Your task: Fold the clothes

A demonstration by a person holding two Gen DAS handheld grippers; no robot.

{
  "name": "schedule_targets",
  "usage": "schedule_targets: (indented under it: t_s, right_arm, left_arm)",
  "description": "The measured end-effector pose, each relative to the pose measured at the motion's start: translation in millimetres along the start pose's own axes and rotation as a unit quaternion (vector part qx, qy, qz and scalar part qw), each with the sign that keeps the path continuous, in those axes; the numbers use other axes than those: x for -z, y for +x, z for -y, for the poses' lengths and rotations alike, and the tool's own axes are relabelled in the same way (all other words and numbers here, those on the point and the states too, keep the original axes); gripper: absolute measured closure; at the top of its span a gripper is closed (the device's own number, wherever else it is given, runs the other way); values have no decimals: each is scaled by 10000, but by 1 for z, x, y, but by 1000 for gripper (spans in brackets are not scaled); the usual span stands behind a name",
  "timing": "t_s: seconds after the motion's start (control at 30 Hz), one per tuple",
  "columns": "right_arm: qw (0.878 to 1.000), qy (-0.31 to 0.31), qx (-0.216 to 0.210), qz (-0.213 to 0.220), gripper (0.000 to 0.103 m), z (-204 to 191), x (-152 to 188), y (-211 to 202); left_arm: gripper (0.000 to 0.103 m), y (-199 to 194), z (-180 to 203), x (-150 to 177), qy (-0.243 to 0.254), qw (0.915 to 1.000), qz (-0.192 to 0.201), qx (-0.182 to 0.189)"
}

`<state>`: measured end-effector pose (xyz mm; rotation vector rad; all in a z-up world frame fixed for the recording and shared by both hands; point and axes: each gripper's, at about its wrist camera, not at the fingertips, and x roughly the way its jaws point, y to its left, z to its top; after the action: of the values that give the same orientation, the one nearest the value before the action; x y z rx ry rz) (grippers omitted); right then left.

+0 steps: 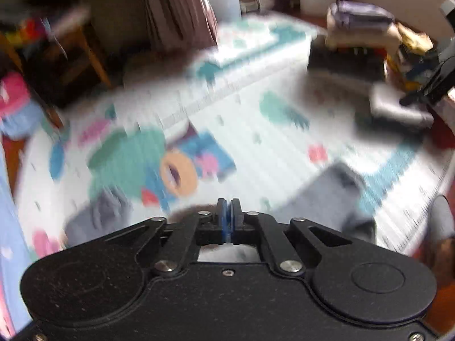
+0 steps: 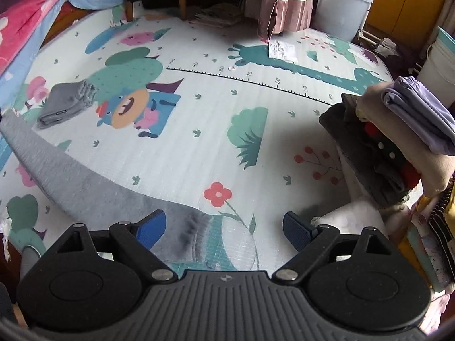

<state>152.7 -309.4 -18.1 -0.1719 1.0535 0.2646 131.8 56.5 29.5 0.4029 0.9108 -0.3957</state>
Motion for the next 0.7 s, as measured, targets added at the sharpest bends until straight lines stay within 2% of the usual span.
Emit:
schedule_targets:
  t_s: [0.1, 0.3, 0.4, 0.5, 0.53, 0.57, 0.7]
  right_arm:
    - [9998, -175, 4, -97, 14, -4, 2, 6]
    - [9970, -693, -114, -329, 15, -23, -2, 25]
    - [9945, -950, -108, -434, 18, -30, -4, 34]
    - [9928, -1053, -160, -547, 26, -33, -7, 45]
    - [9922, -1096, -171, -574, 28, -33, -7, 49]
    - [9912, -1163, -182, -610, 29, -34, -6, 55]
    - [9848, -1502, -176, -849, 31, -36, 1, 80]
  left_arm:
    - [101, 7, -12, 10, 42, 9998, -184, -97]
    - [100, 11, -25, 18, -69, 9995, -256, -197]
    - [90, 14, -25, 20, -19, 9993, -305, -200]
    - [71, 23, -19, 21, 109, 9991, -394, -99]
    - [60, 24, -16, 22, 181, 9991, -385, -43]
    - [57, 26, -12, 23, 247, 9991, -356, 37]
    - [57, 36, 7, 25, 572, 9974, -221, 382]
